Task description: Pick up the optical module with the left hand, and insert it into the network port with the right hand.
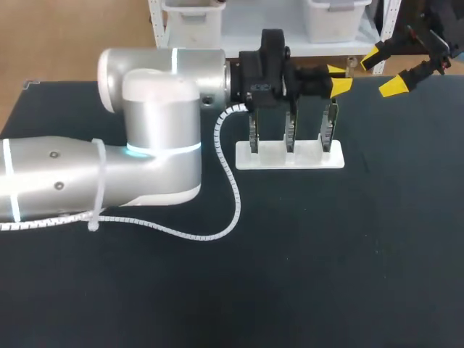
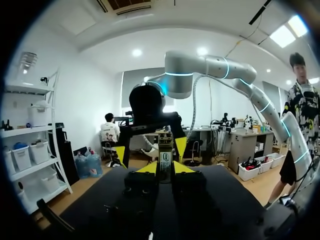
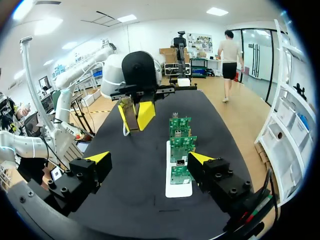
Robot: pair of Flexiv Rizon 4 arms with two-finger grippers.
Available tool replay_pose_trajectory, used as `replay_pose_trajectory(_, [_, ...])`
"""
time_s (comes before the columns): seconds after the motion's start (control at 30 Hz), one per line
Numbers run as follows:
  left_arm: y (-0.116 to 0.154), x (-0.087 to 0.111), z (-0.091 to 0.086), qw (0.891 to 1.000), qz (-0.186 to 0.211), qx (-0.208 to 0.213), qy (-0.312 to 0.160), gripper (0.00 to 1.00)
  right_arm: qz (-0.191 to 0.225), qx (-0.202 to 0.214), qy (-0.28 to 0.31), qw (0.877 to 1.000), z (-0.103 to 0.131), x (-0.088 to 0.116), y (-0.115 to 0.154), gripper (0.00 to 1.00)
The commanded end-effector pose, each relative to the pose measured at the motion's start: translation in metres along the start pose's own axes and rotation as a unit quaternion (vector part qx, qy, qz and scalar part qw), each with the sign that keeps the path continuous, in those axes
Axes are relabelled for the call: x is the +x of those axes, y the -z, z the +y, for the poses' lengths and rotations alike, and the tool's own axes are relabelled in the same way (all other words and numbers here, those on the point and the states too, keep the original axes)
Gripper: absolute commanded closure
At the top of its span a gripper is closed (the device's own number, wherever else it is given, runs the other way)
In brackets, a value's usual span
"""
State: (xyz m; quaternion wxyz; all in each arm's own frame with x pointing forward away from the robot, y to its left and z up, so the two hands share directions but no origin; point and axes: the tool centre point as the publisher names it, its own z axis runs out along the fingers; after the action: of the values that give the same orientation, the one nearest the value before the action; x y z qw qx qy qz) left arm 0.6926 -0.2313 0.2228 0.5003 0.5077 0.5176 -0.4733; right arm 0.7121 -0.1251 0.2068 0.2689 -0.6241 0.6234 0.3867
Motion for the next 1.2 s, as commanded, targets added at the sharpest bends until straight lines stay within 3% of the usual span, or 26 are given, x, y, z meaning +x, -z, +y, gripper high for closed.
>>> replay_pose_trajectory(0.03, [-0.010, 0.003, 0.010, 1.000, 0.004, 0.016, 0.003, 1.00, 0.000, 0.002, 0.001, 1.000, 0.002, 0.000, -0.001, 0.00])
replay_pose_trajectory(1.13, [-0.005, 0.016, 0.024, 1.000, 0.000, 0.021, 0.017, 1.00, 0.000, 0.002, 0.001, 1.000, 0.002, 0.000, -0.001, 0.00])
replay_pose_trajectory(1.2, [-0.004, 0.016, 0.024, 1.000, 0.020, 0.020, 0.013, 1.00, 0.000, 0.002, 0.001, 1.000, 0.002, 0.000, -0.001, 0.00])
